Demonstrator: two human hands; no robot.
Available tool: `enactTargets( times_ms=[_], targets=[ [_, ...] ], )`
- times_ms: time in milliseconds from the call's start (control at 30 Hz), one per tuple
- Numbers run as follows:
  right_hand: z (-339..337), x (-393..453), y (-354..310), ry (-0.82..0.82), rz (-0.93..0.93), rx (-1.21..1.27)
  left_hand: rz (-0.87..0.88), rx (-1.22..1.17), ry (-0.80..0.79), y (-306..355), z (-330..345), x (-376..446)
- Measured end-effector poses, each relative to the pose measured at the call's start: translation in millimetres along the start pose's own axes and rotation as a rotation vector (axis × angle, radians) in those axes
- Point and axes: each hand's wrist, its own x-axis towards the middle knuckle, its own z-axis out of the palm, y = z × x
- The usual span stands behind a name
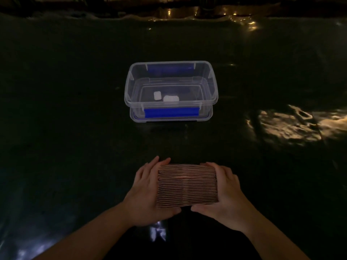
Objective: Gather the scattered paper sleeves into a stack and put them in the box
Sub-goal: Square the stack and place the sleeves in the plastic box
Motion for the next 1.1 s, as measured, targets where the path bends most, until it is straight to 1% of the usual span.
enactTargets(
  times_ms=[67,167,233,267,333,400,467,533,600,667,700,767,867,900,967,1033,1100],
  targets=[
    [-0.4,-1.6,-2.5,-0.004,-0.012,0.005,0.001,-0.007,-0.001,1.4,-0.9,-0.2],
    [-4.8,-5.5,-5.3,-0.035,0.021,0.088,-0.009,-0.115,0.006,8.6,-5.0,-2.6],
    [-10.3,-12.7,-13.3,-0.077,0.073,0.254,-0.008,-0.239,-0.005,15.9,-13.0,-5.1],
    [-13.1,-17.0,-18.3,-0.086,0.091,0.344,-0.007,-0.342,-0.014,20.1,-20.2,-5.1],
    [-16.8,-26.4,-27.9,-0.047,0.077,0.514,0.003,-0.573,-0.034,29.2,-37.9,-4.2],
    [-18.5,-32.8,-39.3,0.005,0.054,0.726,0.010,-0.739,-0.039,39.7,-58.2,-1.5],
    [-18.1,-35.5,-56.8,0.034,0.044,0.965,-0.039,-0.922,-0.039,50.9,-79.2,3.1],
    [-16.5,-34.2,-75.0,0.032,0.042,1.208,-0.095,-1.069,0.006,60.4,-96.2,8.9],
    [-16.1,-31.3,-96.7,-0.023,0.062,1.415,-0.140,-1.118,0.086,69.2,-107.8,16.2],
    [-14.4,-26.9,-117.5,-0.020,0.074,1.539,-0.213,-1.175,0.198,80.2,-113.2,23.7],
    [-12.4,-24.7,-126.3,0.010,0.096,1.584,-0.263,-1.237,0.261,86.2,-113.5,26.6],
    [-6.2,-20.3,-141.8,0.064,0.143,1.643,-0.334,-1.349,0.366,97.7,-109.2,30.9],
    [2.8,-14.5,-155.7,0.121,0.214,1.646,-0.391,-1.444,0.410,103.4,-105.8,35.3],
    [4.4,-13.4,-156.5,0.112,0.236,1.647,-0.402,-1.443,0.414,102.2,-106.7,36.2],
    [6.1,-10.6,-152.2,0.033,0.258,1.620,-0.419,-1.432,0.418,96.1,-111.5,37.7],
    [1.2,-8.4,-145.8,-0.045,0.263,1.526,-0.445,-1.426,0.418,89.1,-119.4,38.8],
    [-15.2,-3.8,-144.8,-0.064,0.230,1.386,-0.493,-1.378,0.412,81.7,-129.0,41.6]
  ],
)
